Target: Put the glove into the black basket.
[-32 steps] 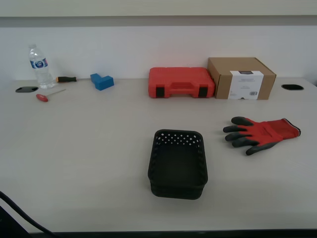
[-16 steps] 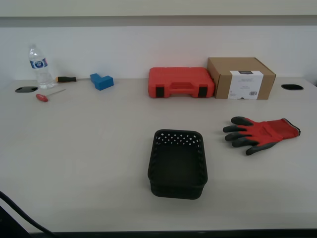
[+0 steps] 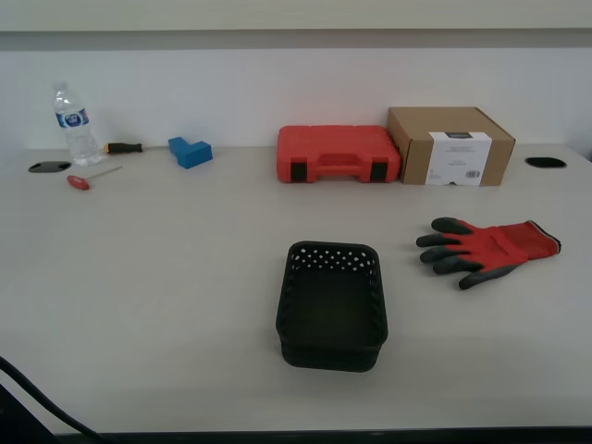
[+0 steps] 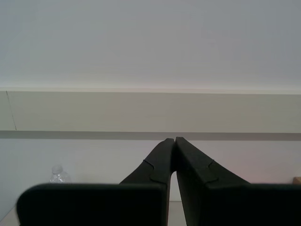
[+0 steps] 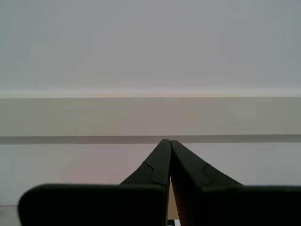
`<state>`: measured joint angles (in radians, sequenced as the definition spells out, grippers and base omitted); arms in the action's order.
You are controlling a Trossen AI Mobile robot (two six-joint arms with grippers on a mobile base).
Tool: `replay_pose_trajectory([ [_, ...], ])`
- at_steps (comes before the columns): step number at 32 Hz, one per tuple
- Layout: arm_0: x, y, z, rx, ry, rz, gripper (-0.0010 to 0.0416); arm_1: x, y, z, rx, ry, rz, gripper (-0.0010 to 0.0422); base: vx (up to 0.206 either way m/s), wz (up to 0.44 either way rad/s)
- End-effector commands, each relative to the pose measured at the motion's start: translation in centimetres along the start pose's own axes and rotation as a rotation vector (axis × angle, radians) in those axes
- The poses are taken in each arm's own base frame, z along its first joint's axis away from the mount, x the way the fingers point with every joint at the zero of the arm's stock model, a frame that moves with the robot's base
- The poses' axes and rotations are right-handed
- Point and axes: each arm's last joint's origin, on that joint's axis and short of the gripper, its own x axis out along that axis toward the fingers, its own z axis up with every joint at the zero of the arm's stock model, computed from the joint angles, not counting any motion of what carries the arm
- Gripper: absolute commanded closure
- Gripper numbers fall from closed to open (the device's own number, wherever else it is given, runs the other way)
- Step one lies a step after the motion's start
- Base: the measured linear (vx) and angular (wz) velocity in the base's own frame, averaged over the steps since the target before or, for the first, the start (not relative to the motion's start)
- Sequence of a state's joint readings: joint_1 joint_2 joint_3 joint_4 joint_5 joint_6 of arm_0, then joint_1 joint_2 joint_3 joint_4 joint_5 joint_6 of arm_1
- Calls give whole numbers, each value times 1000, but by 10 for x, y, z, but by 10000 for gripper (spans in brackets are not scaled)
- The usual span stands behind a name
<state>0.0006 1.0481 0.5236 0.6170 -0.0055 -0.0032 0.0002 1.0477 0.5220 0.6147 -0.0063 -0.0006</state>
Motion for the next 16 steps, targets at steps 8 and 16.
replay_pose_trajectory([
  [8, 0, 0, -3, 37, 29, 1, 405, 0, 0, 1, 1, -3, 1, 412, 0, 0],
  [16, -6, 0, -34, 59, 364, -7, 405, 0, 0, 1, 1, -2, 0, 412, 0, 0],
])
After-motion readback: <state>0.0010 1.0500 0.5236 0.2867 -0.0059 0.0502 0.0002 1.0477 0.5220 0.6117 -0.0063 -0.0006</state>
